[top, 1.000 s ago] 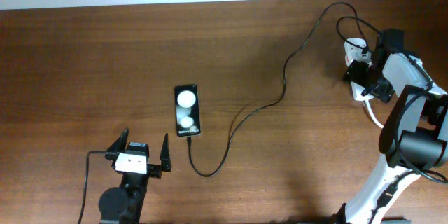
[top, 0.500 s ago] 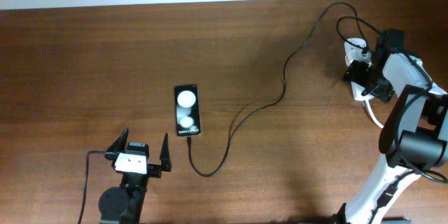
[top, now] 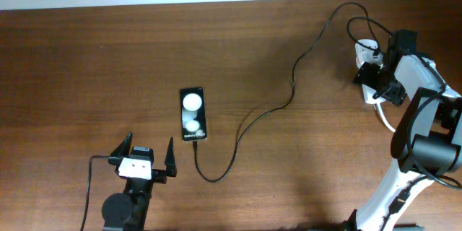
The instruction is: Plug charger to phone and switch on socket
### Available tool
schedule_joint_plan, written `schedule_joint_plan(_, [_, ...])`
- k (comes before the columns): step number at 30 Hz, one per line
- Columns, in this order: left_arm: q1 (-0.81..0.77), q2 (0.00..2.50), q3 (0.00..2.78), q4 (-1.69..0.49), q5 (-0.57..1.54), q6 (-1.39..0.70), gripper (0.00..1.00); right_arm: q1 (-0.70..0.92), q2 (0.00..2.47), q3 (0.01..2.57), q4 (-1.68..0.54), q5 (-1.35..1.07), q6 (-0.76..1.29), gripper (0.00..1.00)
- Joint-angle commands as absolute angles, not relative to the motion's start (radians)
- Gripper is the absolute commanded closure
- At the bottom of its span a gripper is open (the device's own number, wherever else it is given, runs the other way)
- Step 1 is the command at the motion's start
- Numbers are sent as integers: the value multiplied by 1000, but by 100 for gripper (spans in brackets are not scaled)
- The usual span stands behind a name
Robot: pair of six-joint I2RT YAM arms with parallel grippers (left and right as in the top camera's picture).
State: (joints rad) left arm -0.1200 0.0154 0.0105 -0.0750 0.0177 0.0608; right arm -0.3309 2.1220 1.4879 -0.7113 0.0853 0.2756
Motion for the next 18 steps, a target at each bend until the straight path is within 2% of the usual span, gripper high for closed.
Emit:
schedule_joint_plan(1, [-115,5,8,-84,3,73,1,-328,2153,1470,-719,94,266,1])
schedule_joint_plan(18, [-115,5,9,-84,3,73,1,-325,2138,1470,-718,94,266,1])
